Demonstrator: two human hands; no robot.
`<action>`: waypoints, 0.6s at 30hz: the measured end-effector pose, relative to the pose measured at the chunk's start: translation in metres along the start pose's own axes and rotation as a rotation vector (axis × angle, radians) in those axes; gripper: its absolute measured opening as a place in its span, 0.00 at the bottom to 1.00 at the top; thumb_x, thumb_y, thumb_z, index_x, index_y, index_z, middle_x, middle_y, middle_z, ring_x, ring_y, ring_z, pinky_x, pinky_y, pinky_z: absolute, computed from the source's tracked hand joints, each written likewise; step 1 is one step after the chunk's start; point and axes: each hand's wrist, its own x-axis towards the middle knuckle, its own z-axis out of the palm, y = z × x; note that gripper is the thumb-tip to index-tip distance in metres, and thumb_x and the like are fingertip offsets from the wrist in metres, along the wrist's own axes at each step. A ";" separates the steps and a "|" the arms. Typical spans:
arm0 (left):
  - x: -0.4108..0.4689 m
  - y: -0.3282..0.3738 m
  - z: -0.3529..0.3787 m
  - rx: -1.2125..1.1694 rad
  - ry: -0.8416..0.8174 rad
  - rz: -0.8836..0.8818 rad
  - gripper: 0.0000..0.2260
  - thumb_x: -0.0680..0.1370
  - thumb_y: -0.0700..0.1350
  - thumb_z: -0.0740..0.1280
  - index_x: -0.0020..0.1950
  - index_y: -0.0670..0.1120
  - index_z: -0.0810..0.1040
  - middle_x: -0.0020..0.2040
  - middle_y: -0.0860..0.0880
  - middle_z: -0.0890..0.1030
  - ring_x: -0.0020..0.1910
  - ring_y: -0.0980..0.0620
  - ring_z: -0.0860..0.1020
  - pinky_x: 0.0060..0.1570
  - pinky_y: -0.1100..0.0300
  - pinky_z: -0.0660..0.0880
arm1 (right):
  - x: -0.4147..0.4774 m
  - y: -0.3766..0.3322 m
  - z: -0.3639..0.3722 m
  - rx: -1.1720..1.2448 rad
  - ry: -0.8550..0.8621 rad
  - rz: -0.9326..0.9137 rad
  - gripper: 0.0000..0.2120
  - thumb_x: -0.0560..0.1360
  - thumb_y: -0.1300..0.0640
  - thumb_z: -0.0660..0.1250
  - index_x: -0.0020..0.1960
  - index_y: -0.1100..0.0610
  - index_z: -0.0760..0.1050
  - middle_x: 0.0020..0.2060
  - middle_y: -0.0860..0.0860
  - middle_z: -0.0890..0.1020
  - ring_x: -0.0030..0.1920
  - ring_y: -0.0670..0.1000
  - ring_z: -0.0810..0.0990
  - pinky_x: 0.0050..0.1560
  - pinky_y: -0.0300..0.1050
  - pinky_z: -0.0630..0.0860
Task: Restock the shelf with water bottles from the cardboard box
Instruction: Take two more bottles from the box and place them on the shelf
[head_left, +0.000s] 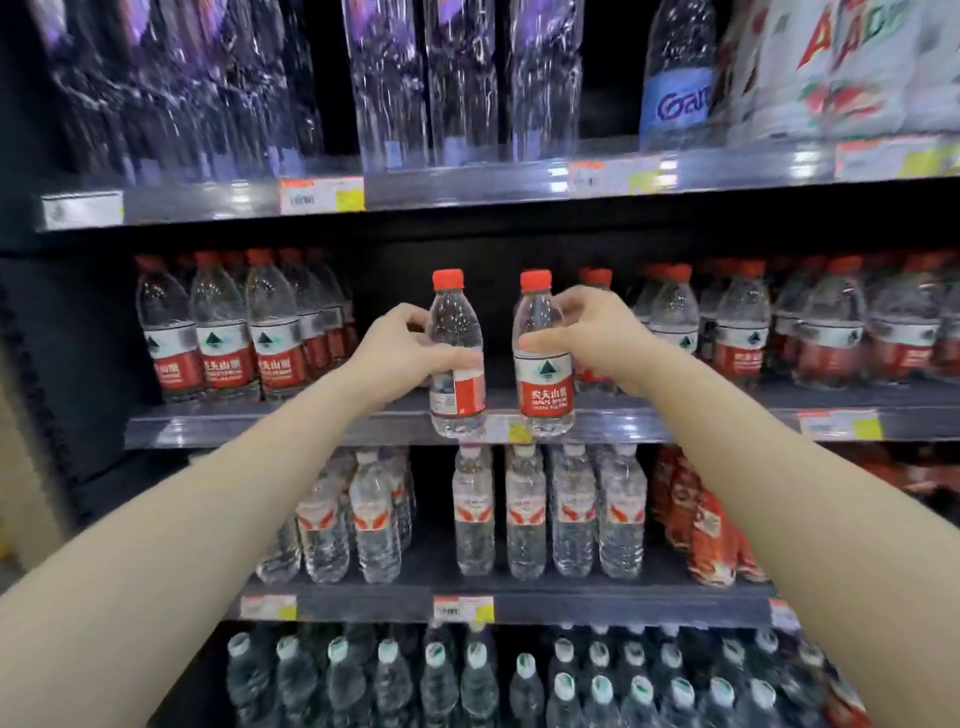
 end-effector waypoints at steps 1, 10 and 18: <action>0.003 -0.001 -0.001 -0.012 -0.009 0.002 0.30 0.63 0.48 0.86 0.59 0.46 0.76 0.47 0.46 0.88 0.47 0.47 0.88 0.52 0.46 0.84 | 0.003 -0.002 0.000 0.029 0.014 0.002 0.21 0.66 0.53 0.82 0.55 0.54 0.78 0.47 0.52 0.84 0.48 0.52 0.85 0.48 0.50 0.82; 0.022 -0.002 -0.006 -0.076 -0.068 0.039 0.26 0.65 0.49 0.85 0.58 0.52 0.78 0.46 0.49 0.89 0.45 0.51 0.88 0.47 0.53 0.84 | 0.053 0.008 0.029 -0.002 0.172 0.012 0.20 0.70 0.55 0.79 0.58 0.52 0.76 0.51 0.49 0.83 0.51 0.50 0.83 0.50 0.46 0.80; 0.017 -0.008 -0.011 -0.102 -0.074 0.055 0.25 0.67 0.48 0.84 0.59 0.53 0.77 0.45 0.52 0.89 0.43 0.56 0.87 0.44 0.60 0.80 | 0.075 0.032 0.054 -0.251 0.250 0.077 0.36 0.78 0.54 0.72 0.79 0.61 0.60 0.71 0.61 0.74 0.69 0.62 0.73 0.68 0.53 0.71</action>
